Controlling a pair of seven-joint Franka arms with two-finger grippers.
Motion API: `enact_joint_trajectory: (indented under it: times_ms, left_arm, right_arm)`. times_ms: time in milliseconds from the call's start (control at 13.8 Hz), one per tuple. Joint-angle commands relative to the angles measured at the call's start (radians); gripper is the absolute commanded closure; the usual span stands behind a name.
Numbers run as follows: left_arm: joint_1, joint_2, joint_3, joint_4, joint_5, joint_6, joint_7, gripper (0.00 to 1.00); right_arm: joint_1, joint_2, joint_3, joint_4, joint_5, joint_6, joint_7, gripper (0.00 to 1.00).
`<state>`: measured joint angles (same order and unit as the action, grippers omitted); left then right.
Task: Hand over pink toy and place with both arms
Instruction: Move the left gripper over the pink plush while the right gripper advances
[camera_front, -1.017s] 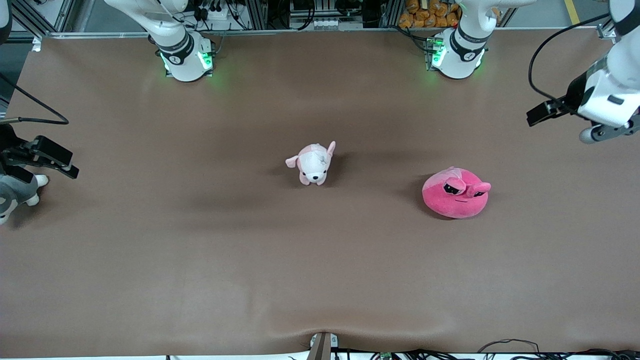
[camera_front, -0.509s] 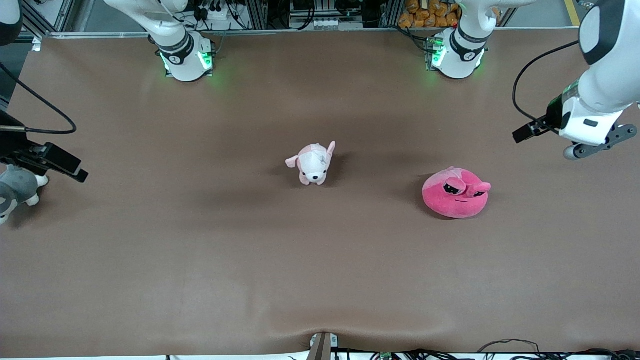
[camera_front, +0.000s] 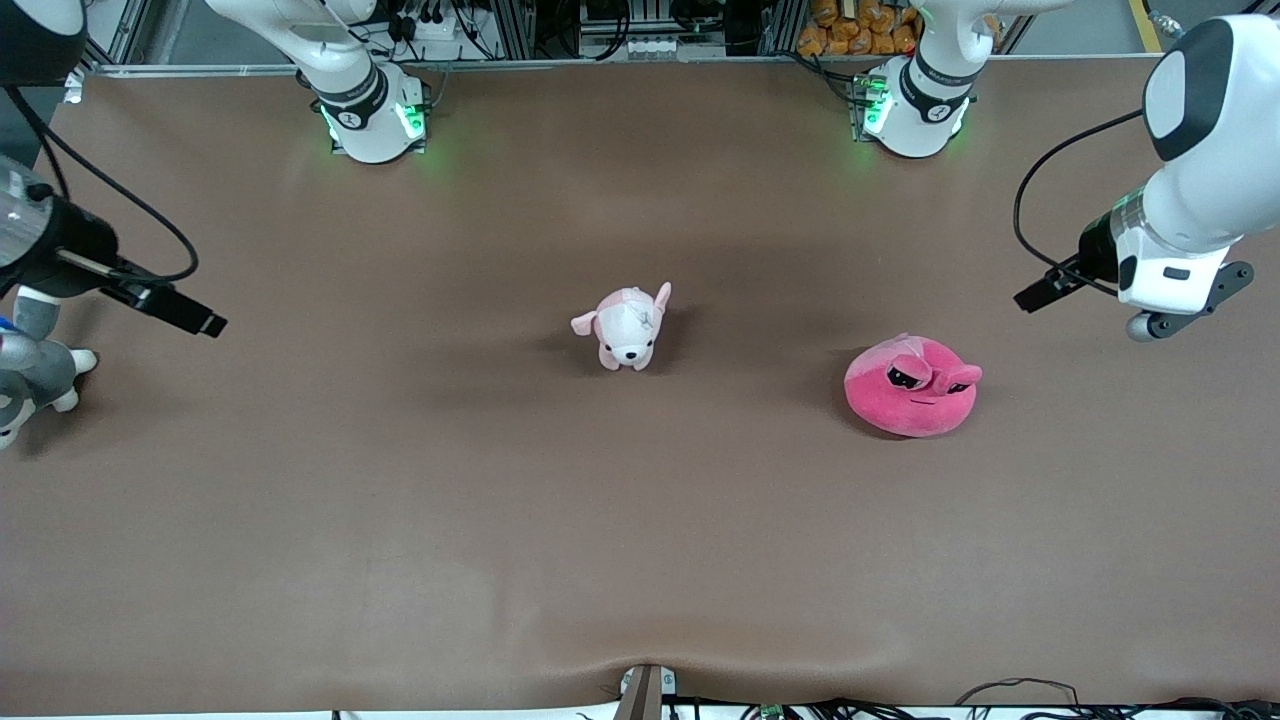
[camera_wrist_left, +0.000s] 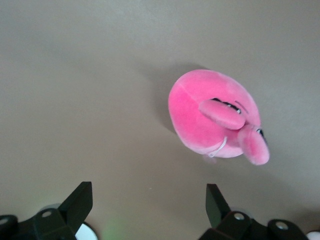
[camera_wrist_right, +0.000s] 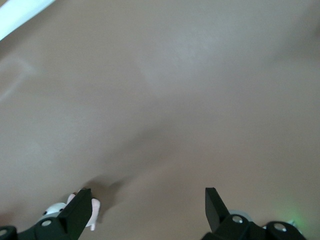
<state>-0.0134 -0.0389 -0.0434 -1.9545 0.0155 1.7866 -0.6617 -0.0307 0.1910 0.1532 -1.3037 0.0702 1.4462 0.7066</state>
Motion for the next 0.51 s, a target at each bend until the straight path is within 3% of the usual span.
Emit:
enact_joint_trajectory:
  times_ms: [0, 436]
  left_arm:
    - [0.048, 0.051, -0.003, 0.006, -0.092, 0.051, -0.042, 0.00]
    - [0.130, 0.126, -0.003, 0.008, -0.245, 0.114, -0.079, 0.00]
  right_arm:
    - [0.063, -0.010, 0.000, 0.003, 0.007, -0.017, 0.196, 0.00]
    - [0.118, -0.010, 0.000, 0.000, 0.031, -0.036, 0.425, 0.00]
